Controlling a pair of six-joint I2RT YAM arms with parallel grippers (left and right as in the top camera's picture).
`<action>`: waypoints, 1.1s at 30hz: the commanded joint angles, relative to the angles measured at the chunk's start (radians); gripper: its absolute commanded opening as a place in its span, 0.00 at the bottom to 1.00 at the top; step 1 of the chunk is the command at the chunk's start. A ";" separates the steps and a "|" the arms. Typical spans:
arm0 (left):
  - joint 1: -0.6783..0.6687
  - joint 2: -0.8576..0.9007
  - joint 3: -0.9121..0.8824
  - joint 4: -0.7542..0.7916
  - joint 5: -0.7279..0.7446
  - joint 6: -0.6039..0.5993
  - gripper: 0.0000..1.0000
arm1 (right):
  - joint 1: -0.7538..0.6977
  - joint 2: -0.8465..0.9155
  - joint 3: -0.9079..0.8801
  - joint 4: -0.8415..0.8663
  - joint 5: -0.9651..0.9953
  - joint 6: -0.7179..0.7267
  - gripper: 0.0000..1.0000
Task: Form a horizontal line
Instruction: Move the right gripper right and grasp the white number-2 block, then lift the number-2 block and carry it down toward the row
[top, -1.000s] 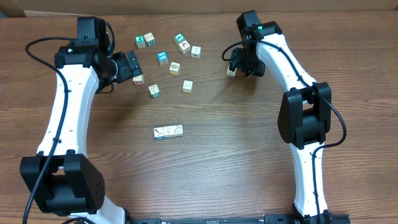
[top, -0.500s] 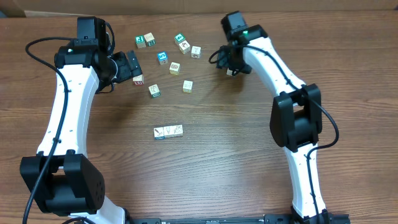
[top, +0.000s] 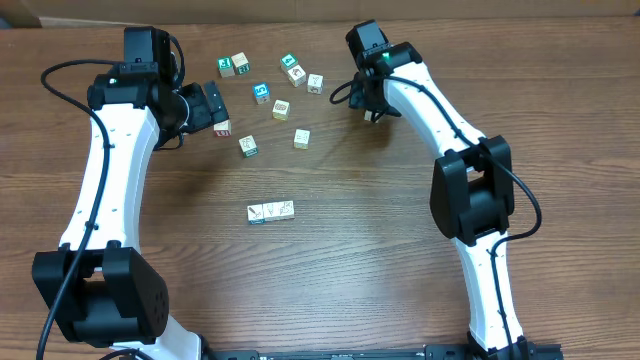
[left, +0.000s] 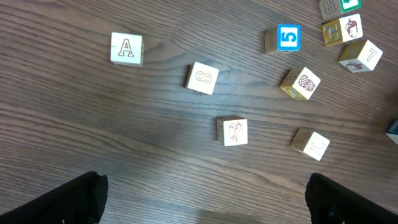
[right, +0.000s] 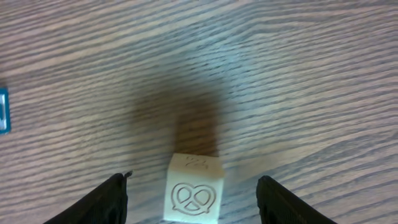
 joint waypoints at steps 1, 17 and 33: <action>0.000 -0.002 0.014 0.002 0.003 0.007 0.99 | -0.007 -0.050 -0.024 0.010 0.021 0.022 0.64; 0.000 -0.002 0.014 0.002 0.003 0.007 1.00 | -0.007 -0.050 -0.144 0.121 0.009 0.022 0.54; 0.000 -0.002 0.014 0.005 0.000 0.007 1.00 | -0.008 -0.050 -0.071 0.101 0.009 0.018 0.45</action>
